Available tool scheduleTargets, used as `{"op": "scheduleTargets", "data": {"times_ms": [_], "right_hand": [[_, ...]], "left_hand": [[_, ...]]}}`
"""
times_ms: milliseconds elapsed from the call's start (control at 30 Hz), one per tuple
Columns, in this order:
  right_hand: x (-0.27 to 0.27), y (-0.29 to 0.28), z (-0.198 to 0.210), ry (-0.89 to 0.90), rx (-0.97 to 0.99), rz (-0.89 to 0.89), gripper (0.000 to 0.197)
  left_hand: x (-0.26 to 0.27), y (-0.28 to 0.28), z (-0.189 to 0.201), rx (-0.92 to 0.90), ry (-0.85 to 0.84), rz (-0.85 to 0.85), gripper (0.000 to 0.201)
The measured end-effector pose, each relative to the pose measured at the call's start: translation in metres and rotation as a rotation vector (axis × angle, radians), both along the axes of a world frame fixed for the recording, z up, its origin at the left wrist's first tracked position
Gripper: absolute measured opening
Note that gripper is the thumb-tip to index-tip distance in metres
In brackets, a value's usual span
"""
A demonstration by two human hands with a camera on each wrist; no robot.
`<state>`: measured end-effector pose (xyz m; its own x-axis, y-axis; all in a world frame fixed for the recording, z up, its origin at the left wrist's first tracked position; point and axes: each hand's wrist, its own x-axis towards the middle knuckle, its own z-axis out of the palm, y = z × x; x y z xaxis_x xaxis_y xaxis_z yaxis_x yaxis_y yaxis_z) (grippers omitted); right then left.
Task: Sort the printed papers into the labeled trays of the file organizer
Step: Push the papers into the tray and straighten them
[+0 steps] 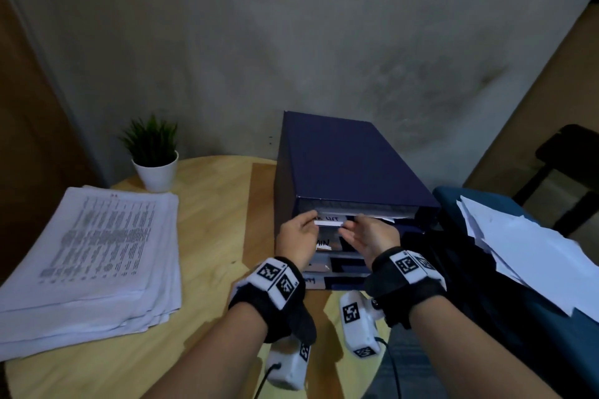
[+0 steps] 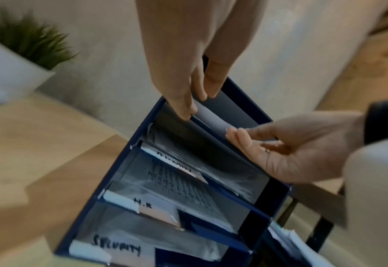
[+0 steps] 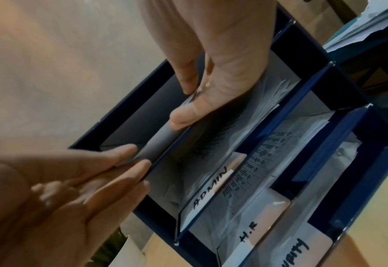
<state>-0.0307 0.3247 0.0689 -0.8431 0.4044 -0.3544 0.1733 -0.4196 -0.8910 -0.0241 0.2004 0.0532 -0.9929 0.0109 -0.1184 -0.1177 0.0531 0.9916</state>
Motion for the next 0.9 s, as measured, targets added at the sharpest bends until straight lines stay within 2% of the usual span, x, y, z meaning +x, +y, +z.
{"op": "scheduleTargets", "data": {"times_ms": [100,167,267,300,367,400,467,533,633,700,833,900], "right_hand": [[-0.003,0.001,-0.003,0.115,-0.095,-0.075,0.008],[-0.006,0.003,-0.008,0.174,-0.139,-0.153,0.027],[-0.008,-0.001,-0.013,0.211,-0.116,-0.244,0.066],[-0.010,-0.002,-0.014,0.225,-0.119,-0.252,0.072],[-0.016,0.000,-0.012,0.226,-0.102,-0.224,0.068],[-0.019,0.002,-0.011,0.234,-0.096,-0.190,0.058],[-0.023,0.007,-0.008,0.220,-0.103,-0.124,0.038],[-0.022,0.012,-0.007,0.174,-0.071,-0.094,0.037],[-0.016,0.016,-0.011,0.066,0.236,-0.113,0.064],[-0.010,0.012,-0.015,0.060,0.444,-0.137,0.077],[0.013,-0.014,-0.027,0.147,0.736,-0.186,0.066],[0.028,-0.036,-0.032,0.194,0.798,-0.156,0.058]], "left_hand": [[-0.003,0.004,-0.001,-0.084,0.005,-0.138,0.044],[-0.006,0.004,-0.001,-0.074,-0.034,-0.181,0.045],[-0.013,0.002,-0.003,-0.019,-0.084,-0.195,0.017],[-0.014,0.001,-0.002,-0.013,-0.086,-0.207,0.017],[-0.014,-0.001,-0.001,-0.038,-0.076,-0.235,0.039],[-0.013,-0.002,0.000,-0.059,-0.067,-0.250,0.046],[-0.012,-0.006,-0.002,-0.055,-0.041,-0.263,0.048],[-0.009,-0.012,-0.005,-0.059,-0.029,-0.251,0.046],[-0.004,-0.026,-0.012,-0.092,0.013,-0.212,0.039],[0.001,-0.036,-0.017,-0.111,0.010,-0.202,0.036],[0.011,-0.060,-0.026,-0.175,-0.003,-0.162,0.032],[0.013,-0.074,-0.031,-0.214,-0.006,-0.122,0.031]]}}
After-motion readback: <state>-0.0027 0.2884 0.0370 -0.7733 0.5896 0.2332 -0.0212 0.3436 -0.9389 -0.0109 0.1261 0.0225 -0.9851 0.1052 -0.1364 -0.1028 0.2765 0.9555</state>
